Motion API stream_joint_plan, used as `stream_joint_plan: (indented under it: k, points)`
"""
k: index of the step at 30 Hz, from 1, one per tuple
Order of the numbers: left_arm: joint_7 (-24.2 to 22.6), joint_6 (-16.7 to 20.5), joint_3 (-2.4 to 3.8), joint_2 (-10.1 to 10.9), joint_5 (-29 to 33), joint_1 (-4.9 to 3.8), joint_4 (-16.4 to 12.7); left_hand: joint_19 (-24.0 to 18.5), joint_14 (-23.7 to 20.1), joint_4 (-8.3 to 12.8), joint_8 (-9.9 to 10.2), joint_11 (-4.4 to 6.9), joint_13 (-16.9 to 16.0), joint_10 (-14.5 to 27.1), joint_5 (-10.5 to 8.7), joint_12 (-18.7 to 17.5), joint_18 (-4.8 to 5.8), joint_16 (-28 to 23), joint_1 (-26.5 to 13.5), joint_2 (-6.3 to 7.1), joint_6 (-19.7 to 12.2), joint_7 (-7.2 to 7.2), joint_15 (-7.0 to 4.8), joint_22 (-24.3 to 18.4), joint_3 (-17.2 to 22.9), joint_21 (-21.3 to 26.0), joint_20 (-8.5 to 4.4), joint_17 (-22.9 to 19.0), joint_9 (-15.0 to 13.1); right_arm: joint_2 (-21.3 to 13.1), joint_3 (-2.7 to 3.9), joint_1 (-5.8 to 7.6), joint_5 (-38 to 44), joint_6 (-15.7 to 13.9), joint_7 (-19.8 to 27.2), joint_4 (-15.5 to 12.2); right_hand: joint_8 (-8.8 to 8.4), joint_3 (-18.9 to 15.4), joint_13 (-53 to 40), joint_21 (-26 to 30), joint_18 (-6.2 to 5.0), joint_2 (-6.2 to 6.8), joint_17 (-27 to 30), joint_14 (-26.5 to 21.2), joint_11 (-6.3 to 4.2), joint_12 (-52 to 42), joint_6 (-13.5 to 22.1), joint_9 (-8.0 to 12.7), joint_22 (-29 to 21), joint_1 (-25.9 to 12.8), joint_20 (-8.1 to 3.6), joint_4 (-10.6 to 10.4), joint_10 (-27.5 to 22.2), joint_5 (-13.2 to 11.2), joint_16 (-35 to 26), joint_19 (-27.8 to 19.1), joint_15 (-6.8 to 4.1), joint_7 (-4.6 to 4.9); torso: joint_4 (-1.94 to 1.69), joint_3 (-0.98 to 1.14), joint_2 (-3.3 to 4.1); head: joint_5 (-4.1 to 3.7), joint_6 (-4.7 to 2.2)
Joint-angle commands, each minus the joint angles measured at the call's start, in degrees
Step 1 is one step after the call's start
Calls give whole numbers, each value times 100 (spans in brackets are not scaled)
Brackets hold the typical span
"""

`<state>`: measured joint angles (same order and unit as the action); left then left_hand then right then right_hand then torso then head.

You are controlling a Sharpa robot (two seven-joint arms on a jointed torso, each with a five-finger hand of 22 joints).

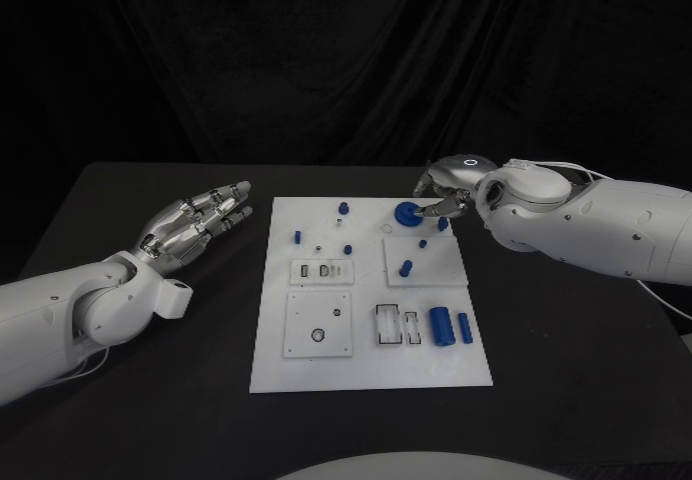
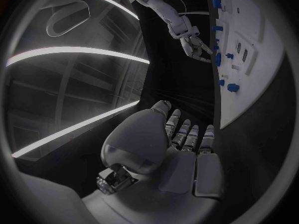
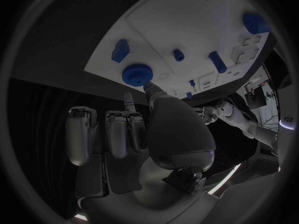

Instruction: Assemble the parts on the task board

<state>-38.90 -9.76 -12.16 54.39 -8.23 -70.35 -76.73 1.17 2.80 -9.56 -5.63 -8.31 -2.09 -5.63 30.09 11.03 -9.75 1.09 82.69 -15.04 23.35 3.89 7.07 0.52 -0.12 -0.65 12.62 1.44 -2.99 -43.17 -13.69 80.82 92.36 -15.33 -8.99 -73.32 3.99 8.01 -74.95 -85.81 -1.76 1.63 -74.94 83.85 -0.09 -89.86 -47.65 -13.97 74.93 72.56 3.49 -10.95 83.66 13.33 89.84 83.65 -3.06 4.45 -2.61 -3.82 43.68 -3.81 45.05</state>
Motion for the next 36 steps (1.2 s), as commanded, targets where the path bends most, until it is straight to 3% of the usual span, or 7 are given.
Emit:
stream_joint_plan:
  k: [1, 6, 10, 25, 36]
  points:
    - [-874, -94, 5, -10, 8, 9, -1, 17, -16, 3, -9, -17, 5, 12, 27, -13, 4, -3, 26, -5, -28, 26, 36, 8, 39, -13, 39, 7, -3, 39, 3, -17, 8, 71, -166, 51, -32, 3, -1505, -63, 59, -10, -1506, 615, -12, -14, 53, 11, 1271, 60, -10, 60, 634, 54, 16, 322, -2, 2, 5, -6, -4, -2, 7]
    - [-863, -114, 5, -33, 8, 12, 15, 17, -16, 3, -9, -17, 5, 12, 27, -13, 4, -3, 26, -5, -28, 26, 36, 8, 39, -13, 39, 7, -3, 131, 3, -37, 8, 105, -173, 153, -41, 13, -1505, -82, 65, 5, -1506, 615, -11, -14, 114, 28, 1286, 99, -10, 107, 634, 45, 16, 338, -1, 6, 6, -11, -5, -15, 12]
    - [-852, -137, 5, -52, 8, 16, 27, 17, -14, 12, -9, -22, 4, 12, 27, -10, 4, -2, 19, -3, -26, 27, 43, 7, 54, -13, 45, 8, -3, 227, 3, -78, 8, 144, -168, 260, -44, 24, -1505, -88, 66, 19, -1506, 615, -11, -14, 180, 44, 1293, 144, -10, 158, 634, 25, 16, 343, -1, 5, 10, -4, -5, -34, 13]
    - [-810, -202, 5, -78, 8, 46, 66, 17, -14, 12, -9, -22, 4, 12, 27, -10, 4, -2, 19, -3, -26, 27, 43, 7, 54, -13, 45, 8, -3, 420, 5, -219, 8, 244, -132, 479, -27, 12, -1505, -75, 62, 25, -1506, 615, 10, -14, 225, 55, 1289, 140, -2, 184, 634, -74, 16, 331, 11, 36, -3, 2, 2, -6, 53]
    - [-770, -236, 6, -86, 8, 62, 70, 17, -16, 20, -4, -26, 5, 18, 26, -15, 5, -3, 11, -7, -41, 29, 49, 7, 74, -13, 51, 6, -2, 449, 5, -239, 8, 267, -91, 495, 146, 85, -1505, -10, 42, -11, -1506, 615, 26, -14, -169, -107, 1265, 321, 26, 374, 634, -58, 16, 275, 34, 44, 16, -3, -4, 3, 74]
